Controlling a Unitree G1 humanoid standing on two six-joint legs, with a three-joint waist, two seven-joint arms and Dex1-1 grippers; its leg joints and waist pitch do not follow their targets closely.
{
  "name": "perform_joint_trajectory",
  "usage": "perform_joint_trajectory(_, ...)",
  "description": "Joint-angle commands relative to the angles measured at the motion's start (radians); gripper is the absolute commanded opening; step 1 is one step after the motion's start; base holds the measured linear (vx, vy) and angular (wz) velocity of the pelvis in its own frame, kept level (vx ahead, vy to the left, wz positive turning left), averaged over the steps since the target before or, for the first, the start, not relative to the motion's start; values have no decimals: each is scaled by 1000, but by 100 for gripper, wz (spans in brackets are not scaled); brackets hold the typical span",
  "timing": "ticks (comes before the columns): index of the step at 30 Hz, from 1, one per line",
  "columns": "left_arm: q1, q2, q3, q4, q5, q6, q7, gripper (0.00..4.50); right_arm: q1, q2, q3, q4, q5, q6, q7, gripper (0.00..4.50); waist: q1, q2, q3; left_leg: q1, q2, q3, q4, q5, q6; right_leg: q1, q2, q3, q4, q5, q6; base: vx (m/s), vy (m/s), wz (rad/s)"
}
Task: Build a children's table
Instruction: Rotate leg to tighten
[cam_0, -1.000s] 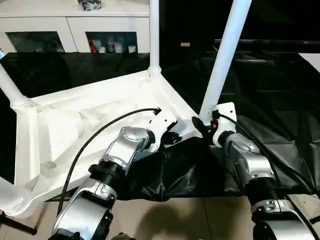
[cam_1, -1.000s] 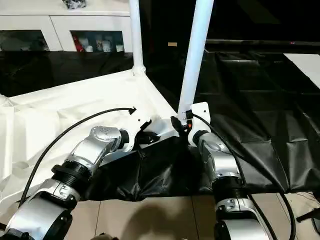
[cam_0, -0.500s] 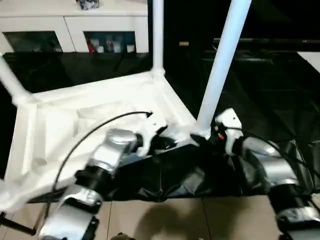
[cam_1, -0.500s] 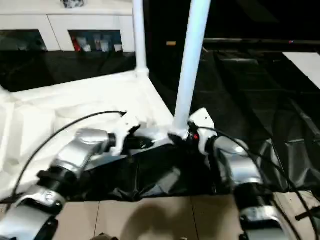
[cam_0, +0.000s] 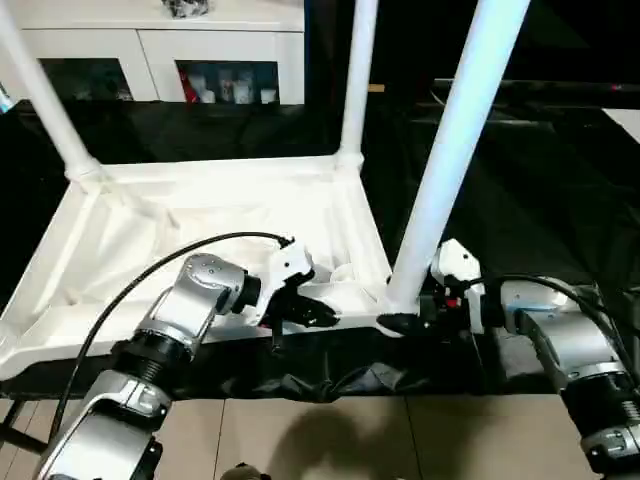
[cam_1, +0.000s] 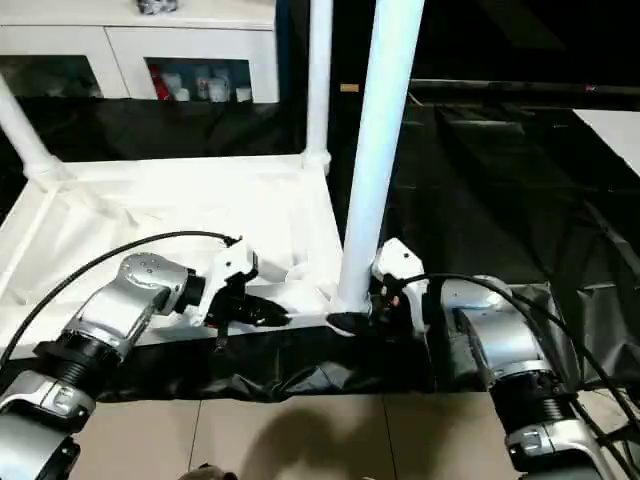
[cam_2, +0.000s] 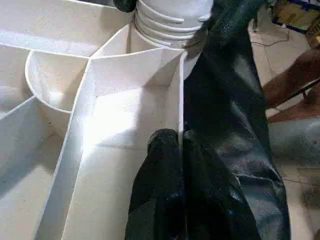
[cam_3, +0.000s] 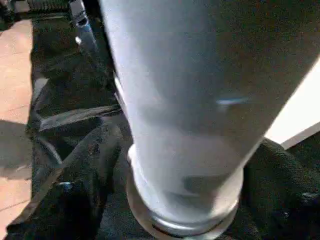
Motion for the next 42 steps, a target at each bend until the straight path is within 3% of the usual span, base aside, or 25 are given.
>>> perform_joint_trajectory(1, -18, -21, -29, -22, 0, -13, -3, 0, 12, 24, 90, -46, 1, 3, 62, 327, 1, -17, -60, 10, 43, -18, -67, -216, 58, 45, -60, 44, -78, -258, -222, 0, 0, 0)
perform_joint_trajectory(8, -27, -46, -13, -3, -1, -4, 58, 0, 13, 39, 96, -54, 4, 11, 56, 282, 2, -18, -61, 11, 42, -18, -66, -213, 56, 46, -60, 44, -79, -259, -220, 0, 0, 0)
perform_joint_trajectory(14, -53, -150, 31, 57, 20, 15, 274, 0, -22, 163, 3, 45, 0, -11, -176, 274, 2, -22, -55, 16, 42, -21, -70, -263, 33, 40, -63, 44, -92, -372, -189, 0, 0, 0)
perform_joint_trajectory(15, -67, -190, 50, 80, 24, 30, 358, 0, -53, 218, -45, 108, -12, -10, -318, 274, -7, -19, -54, 16, 39, -24, -73, -287, 11, 36, -63, 42, -95, -413, -181, 0, 0, 0)
perform_joint_trajectory(17, -68, -193, 51, 82, 24, 32, 365, 0, -55, 222, -49, 113, -13, -9, -330, 274, -13, -22, -57, 18, 38, -28, -74, -300, -4, 39, -64, 39, -99, -430, -166, 0, 0, 0)
perform_joint_trajectory(22, -121, -297, 85, 165, 57, 42, 588, 0, -117, 349, -123, 229, -39, 2, -636, 273, -16, -17, -62, 14, 35, -23, -71, -249, 10, 40, -59, 43, -89, -303, -189, 0, 0, 0)
perform_joint_trajectory(25, -133, -324, 95, 182, 70, 35, 636, 0, -137, 394, -144, 258, -54, 1, -700, 273, -12, -17, -66, 12, 35, -20, -66, -210, 28, 44, -59, 44, -83, -234, -200, 0, 0, 0)
perform_joint_trajectory(30, -111, -315, 56, 151, 78, 8, 582, 0, -130, 410, -132, 233, -38, -29, -650, 273, -9, -18, -68, 8, 34, -17, -63, -153, 65, 50, -57, 42, -73, -128, -227, 0, 0, 0)
perform_joint_trajectory(32, -102, -303, 46, 138, 76, -10, 554, 0, -123, 401, -134, 216, -22, -30, -616, 343, -8, -17, -67, 8, 35, -18, -64, -166, 69, 51, -58, 42, -75, -145, -230, 0, 0, 0)
perform_joint_trajectory(36, -81, -272, 23, 109, 77, -40, 477, 0, -121, 367, -137, 200, -16, -21, -581, 373, -13, -15, -64, 8, 38, -19, -67, -196, 60, 51, -59, 43, -79, -189, -221, 0, 0, 0)
perform_joint_trajectory(42, -45, -204, -3, 54, 55, -41, 335, 0, -81, 262, -74, 131, -13, -24, -361, 393, -16, -15, -63, 10, 40, -19, -69, -212, 55, 49, -58, 43, -80, -205, -219, 0, 0, 0)
